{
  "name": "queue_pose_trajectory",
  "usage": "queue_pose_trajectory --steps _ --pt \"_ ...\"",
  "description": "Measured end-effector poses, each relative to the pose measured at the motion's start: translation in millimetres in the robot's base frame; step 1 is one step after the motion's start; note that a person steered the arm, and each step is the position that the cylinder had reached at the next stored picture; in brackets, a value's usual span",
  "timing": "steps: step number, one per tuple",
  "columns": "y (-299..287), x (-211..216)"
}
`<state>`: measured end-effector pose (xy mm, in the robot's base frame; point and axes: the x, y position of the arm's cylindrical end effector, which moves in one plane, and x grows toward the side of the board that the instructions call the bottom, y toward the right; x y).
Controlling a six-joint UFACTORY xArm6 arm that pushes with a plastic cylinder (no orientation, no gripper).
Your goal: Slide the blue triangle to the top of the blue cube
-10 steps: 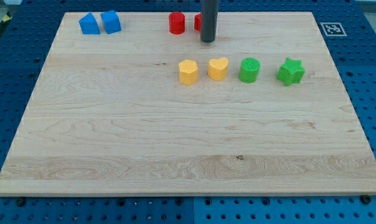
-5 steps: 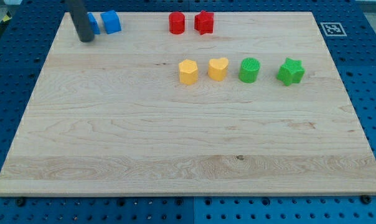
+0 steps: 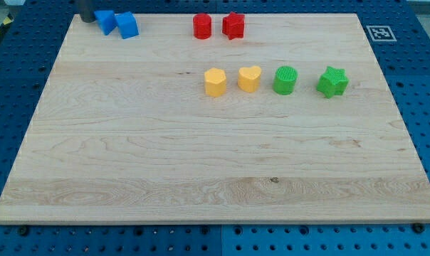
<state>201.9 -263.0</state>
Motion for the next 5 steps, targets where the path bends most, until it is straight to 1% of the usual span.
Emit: queue_pose_trajectory --steps 2,5 --pt "1 12" --pt "45 15"
